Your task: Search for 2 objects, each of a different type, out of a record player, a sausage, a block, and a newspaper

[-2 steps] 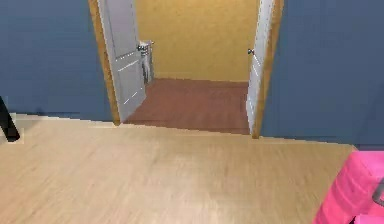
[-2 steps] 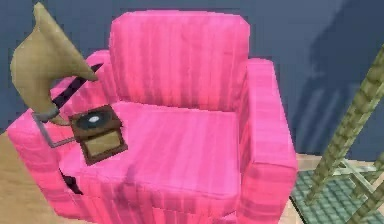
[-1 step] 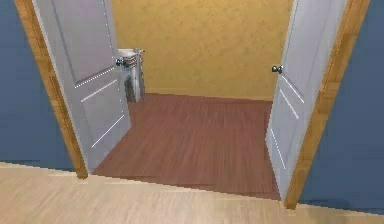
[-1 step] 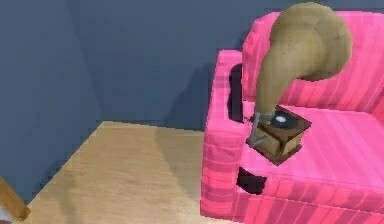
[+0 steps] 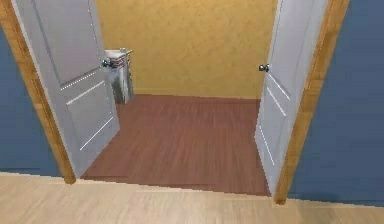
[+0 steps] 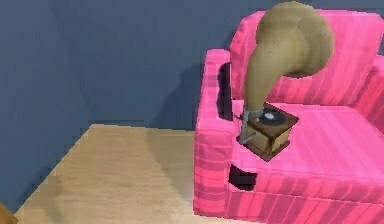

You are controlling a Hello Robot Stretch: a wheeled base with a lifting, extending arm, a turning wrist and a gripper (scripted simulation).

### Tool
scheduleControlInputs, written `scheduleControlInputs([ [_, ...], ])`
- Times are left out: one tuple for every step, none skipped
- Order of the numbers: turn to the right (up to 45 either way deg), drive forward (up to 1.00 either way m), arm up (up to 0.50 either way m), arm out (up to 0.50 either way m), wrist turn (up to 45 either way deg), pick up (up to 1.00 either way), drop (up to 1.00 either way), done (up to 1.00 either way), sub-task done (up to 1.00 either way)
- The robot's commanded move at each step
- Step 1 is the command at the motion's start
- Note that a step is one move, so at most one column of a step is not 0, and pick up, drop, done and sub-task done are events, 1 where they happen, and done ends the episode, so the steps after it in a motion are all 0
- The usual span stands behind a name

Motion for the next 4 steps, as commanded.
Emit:
scheduleControlInputs([
  [0.0,1.00,0.00,0.00,0.0,0.00,0.00,0.00,0.00],
  [0.0,0.70,0.00,0.00,0.0,0.00,0.00,0.00,0.00],
  [6.0,0.00,0.00,0.00,0.0,0.00,0.00,0.00,0.00],
  [0.0,0.75,0.00,0.00,0.0,0.00,0.00,0.00,0.00],
])
